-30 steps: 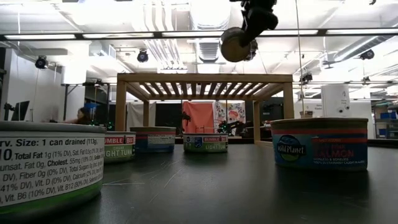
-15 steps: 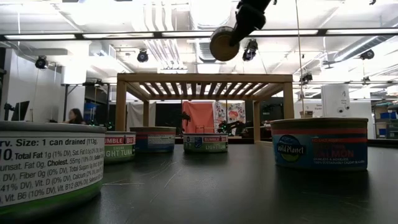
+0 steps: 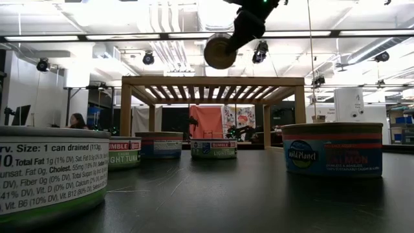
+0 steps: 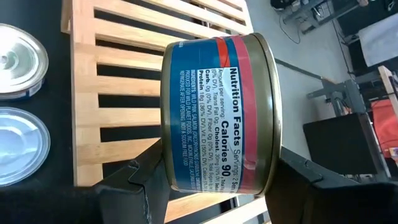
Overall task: Stack canned seafood by type on shelf
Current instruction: Put the blue pink tuna can on the shelf
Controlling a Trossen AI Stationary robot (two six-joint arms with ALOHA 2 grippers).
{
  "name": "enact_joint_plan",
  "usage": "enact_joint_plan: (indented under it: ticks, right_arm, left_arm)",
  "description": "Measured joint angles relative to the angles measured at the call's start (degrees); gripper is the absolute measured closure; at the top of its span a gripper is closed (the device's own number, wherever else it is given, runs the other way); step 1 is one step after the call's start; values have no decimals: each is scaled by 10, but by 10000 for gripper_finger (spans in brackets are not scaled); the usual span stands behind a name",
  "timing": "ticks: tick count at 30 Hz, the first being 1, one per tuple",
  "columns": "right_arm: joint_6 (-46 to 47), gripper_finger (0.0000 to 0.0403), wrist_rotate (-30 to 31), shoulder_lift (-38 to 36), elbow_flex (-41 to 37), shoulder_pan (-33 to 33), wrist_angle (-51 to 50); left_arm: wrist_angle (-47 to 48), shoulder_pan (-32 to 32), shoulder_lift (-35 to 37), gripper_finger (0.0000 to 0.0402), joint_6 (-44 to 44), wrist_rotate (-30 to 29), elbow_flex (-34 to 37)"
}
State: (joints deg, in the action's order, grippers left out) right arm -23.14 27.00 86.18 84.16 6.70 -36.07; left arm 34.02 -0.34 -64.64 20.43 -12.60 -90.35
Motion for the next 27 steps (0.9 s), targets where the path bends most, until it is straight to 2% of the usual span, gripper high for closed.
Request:
enact_joint_plan:
  ticks: [19,24,27]
  right_arm:
    - [-19,212,1,39,-4,0,-1]
    - [6,129,2,39,-4,0,-1]
    - [15,95,1,39,-4,0,-5]
  left_arm:
    - [2,0,-20,141,3,-2,0]
    - [2,0,-22,141,9,-4,0]
    - [2,0,-22,141,10,-4,0]
